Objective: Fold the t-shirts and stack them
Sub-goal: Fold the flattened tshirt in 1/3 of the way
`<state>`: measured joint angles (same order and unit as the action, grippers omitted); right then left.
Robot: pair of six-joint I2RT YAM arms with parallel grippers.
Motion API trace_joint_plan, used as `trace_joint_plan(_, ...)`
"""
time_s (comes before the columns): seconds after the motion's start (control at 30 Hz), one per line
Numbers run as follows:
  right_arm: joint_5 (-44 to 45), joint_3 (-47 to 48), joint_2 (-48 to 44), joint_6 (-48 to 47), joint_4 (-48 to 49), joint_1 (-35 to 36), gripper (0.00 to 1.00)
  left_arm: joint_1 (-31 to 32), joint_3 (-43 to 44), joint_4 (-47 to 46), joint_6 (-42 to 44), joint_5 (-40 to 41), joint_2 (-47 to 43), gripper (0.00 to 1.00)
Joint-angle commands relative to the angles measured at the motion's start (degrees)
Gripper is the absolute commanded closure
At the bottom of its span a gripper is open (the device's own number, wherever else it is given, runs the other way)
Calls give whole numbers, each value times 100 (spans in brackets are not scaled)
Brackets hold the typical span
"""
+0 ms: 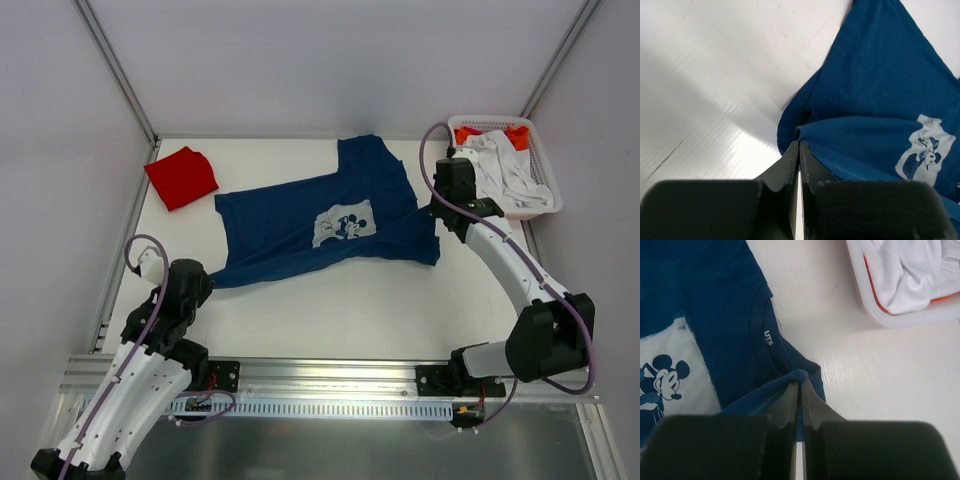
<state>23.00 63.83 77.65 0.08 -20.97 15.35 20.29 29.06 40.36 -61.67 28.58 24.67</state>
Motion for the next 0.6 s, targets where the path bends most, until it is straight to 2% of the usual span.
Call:
trace_joint_plan(0.0,-33,358,233,-113,383,-68,100,18,-23,-370,181,324,388,100)
trace_joint_plan(0.27,-103,472,734,-87,533,-199,100,-297,3,-1652,849,-159,1530,100)
trace_joint_plan(0.57,-200,472,1103,-69,691,-419,100,-675,240,-2453,1490,-476,2445,100)
